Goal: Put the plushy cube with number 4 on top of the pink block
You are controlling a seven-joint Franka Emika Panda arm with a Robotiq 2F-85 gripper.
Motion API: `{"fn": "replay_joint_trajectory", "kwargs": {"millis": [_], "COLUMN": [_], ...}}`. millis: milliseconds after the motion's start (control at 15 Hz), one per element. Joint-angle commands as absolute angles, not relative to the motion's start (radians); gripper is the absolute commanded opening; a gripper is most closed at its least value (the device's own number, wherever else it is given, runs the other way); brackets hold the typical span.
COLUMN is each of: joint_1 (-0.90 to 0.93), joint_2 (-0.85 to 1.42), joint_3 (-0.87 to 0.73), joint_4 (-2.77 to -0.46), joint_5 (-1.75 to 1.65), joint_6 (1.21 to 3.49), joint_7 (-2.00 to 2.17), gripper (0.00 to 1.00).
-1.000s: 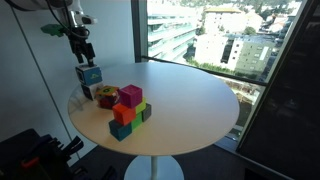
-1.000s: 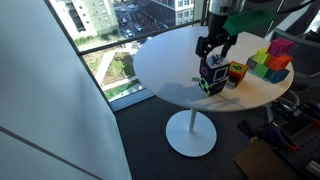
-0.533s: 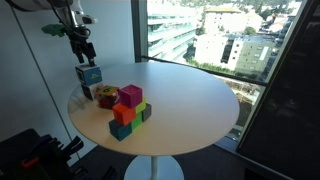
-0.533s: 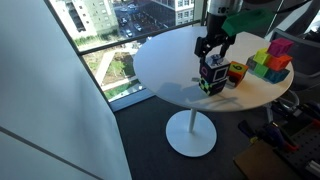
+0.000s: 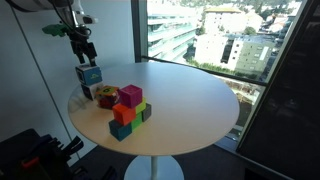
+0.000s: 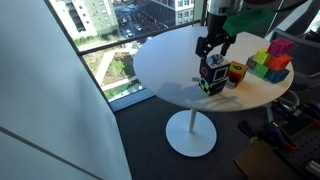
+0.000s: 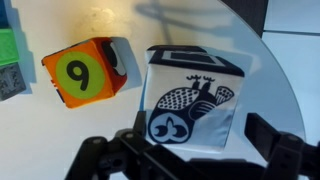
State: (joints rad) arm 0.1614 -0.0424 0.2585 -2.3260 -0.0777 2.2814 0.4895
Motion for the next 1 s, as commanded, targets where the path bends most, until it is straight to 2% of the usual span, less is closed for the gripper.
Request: {"fn": "replay_joint_trajectory", "kwargs": {"millis": [0,933], "joint_1": [0.178,0.179], "joint_2": [-0.038,-0.059], "joint_3": [0.249,0.249], "joint_4": [-2.310,-2.329], "joint_5": [-0.100,-0.134], "joint_6": [2.254,2.212], "joint_7": [0.515,0.539], "gripper": [1.00,1.00]}}
